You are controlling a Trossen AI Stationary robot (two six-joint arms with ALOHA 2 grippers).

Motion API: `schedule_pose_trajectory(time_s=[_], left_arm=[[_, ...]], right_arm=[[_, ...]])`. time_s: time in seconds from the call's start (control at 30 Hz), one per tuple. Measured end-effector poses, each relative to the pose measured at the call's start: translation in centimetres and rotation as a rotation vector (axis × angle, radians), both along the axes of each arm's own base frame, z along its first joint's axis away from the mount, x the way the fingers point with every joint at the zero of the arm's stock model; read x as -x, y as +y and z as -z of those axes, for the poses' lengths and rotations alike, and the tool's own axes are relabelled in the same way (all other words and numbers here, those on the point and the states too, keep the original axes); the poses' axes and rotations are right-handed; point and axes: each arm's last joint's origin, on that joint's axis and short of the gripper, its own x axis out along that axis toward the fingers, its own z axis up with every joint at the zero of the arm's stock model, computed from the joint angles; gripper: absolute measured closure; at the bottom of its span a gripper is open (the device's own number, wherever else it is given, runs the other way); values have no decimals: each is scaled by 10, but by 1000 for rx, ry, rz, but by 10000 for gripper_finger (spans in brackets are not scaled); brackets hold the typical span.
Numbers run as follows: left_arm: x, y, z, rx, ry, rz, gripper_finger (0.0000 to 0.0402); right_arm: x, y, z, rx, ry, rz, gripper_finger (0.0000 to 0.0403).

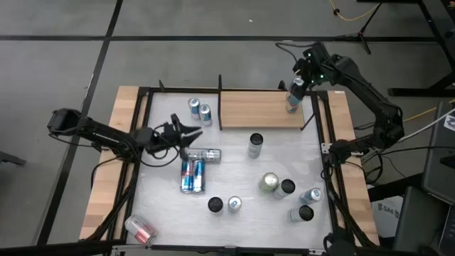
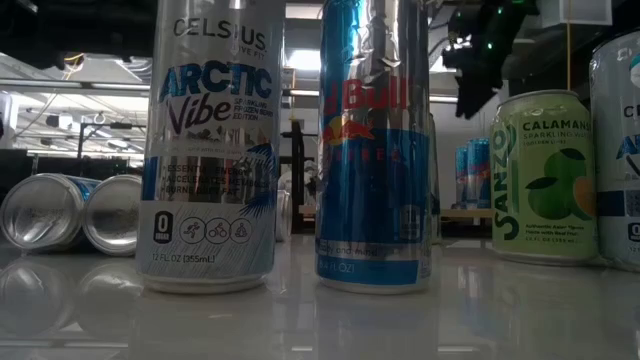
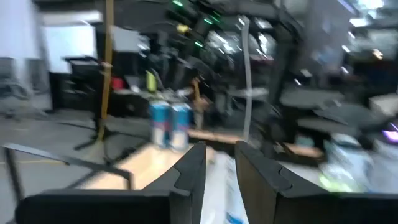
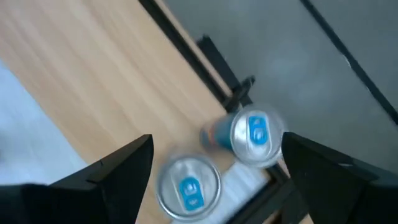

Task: Place canned beverage on shelf
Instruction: Put the blue soda can on the shelf aligned with the other blue soda cans

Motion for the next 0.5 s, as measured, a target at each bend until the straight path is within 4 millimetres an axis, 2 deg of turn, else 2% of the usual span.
schedule_pose_trajectory(time_s=[0.23, 0.5], left_arm=[[-5, 27, -18, 68, -80, -104, 309], [-19, 56, -53, 77, 66, -221, 212]], right_arm=[[-6, 2, -17, -34, -186, -123, 58], [-11, 6, -17, -65, -230, -178, 58]])
